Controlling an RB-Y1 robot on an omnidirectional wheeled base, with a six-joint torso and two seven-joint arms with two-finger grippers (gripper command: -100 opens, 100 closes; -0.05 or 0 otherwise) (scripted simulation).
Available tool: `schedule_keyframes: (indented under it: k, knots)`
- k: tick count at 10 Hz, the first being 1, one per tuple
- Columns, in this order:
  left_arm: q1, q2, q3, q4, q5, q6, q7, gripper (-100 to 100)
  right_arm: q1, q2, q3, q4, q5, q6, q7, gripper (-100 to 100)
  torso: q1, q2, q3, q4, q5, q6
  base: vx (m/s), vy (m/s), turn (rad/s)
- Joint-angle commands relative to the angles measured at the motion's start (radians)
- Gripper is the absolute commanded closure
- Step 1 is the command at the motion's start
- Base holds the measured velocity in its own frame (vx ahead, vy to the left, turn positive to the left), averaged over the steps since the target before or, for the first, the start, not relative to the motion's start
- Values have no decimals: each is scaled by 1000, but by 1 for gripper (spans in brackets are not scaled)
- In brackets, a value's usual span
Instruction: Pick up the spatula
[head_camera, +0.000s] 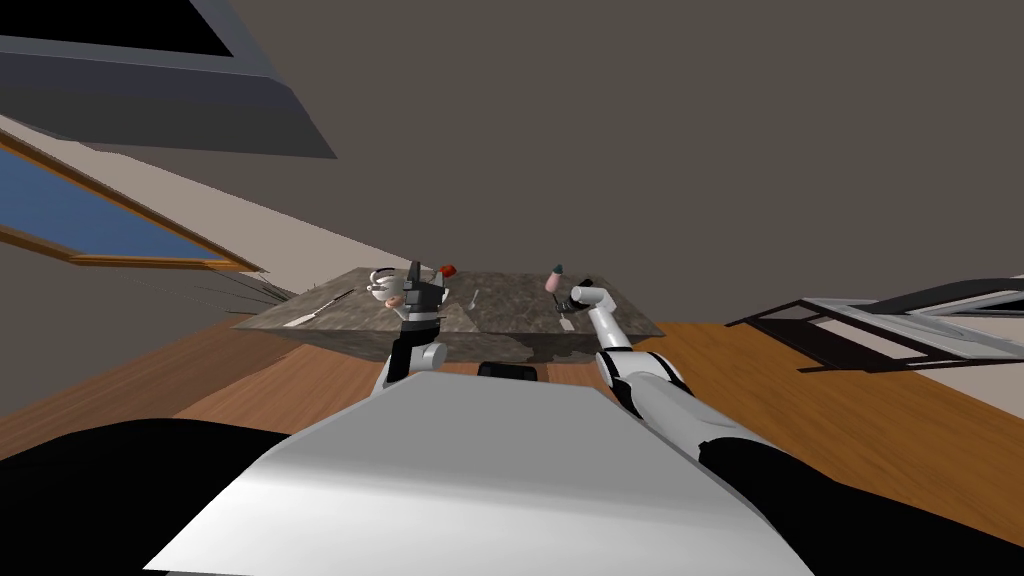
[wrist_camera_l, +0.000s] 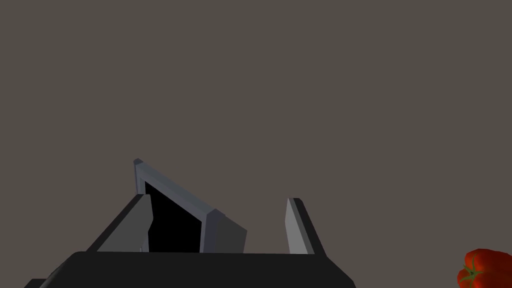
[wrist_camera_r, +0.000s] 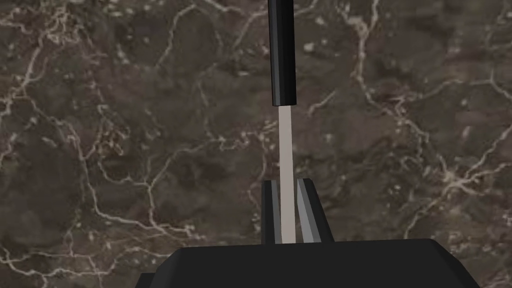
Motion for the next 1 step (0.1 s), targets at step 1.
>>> schedule_keyframes:
  k: [1]
  knots:
    - [0,0,0,0,0,0,0,0,0,0,0,0,0,0,0,0,0,0,0,0,0,0,0,0,0]
